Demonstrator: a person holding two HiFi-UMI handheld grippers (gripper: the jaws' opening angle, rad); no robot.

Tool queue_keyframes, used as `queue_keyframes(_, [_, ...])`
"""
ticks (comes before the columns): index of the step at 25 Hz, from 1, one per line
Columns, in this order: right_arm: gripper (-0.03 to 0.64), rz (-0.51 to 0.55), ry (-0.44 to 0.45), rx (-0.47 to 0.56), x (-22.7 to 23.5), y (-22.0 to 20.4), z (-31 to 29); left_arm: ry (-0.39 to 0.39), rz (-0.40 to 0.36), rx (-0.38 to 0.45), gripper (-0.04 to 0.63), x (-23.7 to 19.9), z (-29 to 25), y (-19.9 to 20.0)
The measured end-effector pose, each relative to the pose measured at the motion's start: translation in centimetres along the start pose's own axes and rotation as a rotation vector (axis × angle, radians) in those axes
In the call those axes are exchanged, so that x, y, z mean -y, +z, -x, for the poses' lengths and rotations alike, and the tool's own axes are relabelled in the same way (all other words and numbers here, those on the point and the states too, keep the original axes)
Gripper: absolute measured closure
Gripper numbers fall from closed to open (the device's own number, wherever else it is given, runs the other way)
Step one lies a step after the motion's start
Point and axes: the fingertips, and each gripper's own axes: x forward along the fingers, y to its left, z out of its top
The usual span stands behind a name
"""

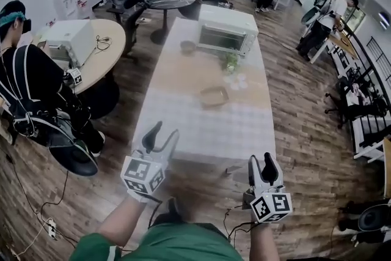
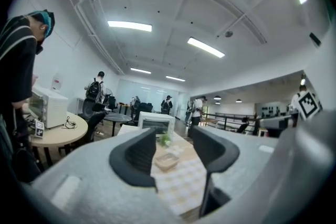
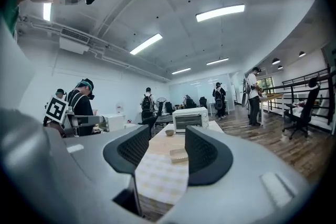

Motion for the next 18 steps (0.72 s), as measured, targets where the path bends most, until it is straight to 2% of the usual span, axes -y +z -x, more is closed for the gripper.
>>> queue_keyframes(4, [0.419,0.005,-0.033,-0.018,-0.6,-0.2,-3.4,-0.013,0.025,-0.02,0.377,-3.6,-2.0,-0.7])
queue_keyframes(8, [0.419,0.004,-0.038,-0.016,-0.1,-0.1,-5.7,-0.025,0.023,-0.039,0.38,-4.9,-4.3,-1.2])
queue_keyframes(14, [0.419,-0.035,-0.038,-0.018,3.6,-0.7,-9.8,-0.042,0.005,-0.081,0.38,-4.8,-10.2,-2.5])
queue_keyframes(18, [0.419,-0.073,-0.005,-0.018,7.2,-0.9,-13.9,-0.005,-0.012,-0.13,0.38,-5.2,-14.4,-3.8])
